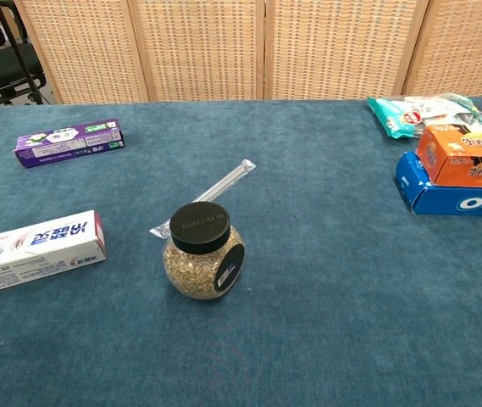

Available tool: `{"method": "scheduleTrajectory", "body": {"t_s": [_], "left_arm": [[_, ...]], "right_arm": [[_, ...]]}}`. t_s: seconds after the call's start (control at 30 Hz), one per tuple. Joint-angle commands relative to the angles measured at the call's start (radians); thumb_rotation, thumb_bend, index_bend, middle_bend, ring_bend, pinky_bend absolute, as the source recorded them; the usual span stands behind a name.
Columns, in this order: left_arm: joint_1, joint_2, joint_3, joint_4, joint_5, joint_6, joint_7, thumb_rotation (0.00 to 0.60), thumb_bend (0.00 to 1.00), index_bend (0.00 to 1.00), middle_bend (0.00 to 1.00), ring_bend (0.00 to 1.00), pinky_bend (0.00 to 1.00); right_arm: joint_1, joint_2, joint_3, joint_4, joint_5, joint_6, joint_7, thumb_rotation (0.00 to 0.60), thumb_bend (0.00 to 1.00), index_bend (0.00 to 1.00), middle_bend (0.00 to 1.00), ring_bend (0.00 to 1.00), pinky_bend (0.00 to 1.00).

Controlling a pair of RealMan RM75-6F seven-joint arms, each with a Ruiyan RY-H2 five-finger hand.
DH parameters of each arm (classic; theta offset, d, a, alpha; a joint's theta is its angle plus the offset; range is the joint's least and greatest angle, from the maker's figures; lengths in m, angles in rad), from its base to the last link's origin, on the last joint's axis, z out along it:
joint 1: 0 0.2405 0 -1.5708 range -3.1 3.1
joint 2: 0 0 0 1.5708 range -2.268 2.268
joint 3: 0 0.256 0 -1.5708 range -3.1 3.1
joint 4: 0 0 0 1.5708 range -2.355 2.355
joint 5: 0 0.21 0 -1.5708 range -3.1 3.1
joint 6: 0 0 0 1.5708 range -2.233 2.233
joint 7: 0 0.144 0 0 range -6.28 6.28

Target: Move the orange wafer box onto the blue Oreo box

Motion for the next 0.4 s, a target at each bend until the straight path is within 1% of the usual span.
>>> {"method": "scheduleTrajectory", "body": {"t_s": [0.03, 0.2, 0.4], "left_arm": [[0.006, 0.002, -0.004, -0.004, 0.000, 0.013, 0.008, 0.600, 0.14, 0.05, 0.00, 0.00, 0.00], [0.011, 0.002, -0.013, -0.001, -0.001, 0.027, 0.007, 0.600, 0.14, 0.05, 0.00, 0.00, 0.00], [0.016, 0.007, -0.015, -0.001, 0.008, 0.037, -0.006, 0.600, 0.14, 0.05, 0.00, 0.00, 0.00]], "right_arm": [[-0.040, -0.033, 0.008, 0.062, -0.007, -0.013, 0.048, 0.600, 0.00, 0.00, 0.00, 0.00, 0.00], [-0.057, -0.031, 0.037, 0.079, -0.012, -0.030, 0.074, 0.600, 0.00, 0.00, 0.00, 0.00, 0.00], [-0.073, -0.032, 0.063, 0.082, -0.027, -0.049, 0.075, 0.600, 0.00, 0.00, 0.00, 0.00, 0.00]]}}
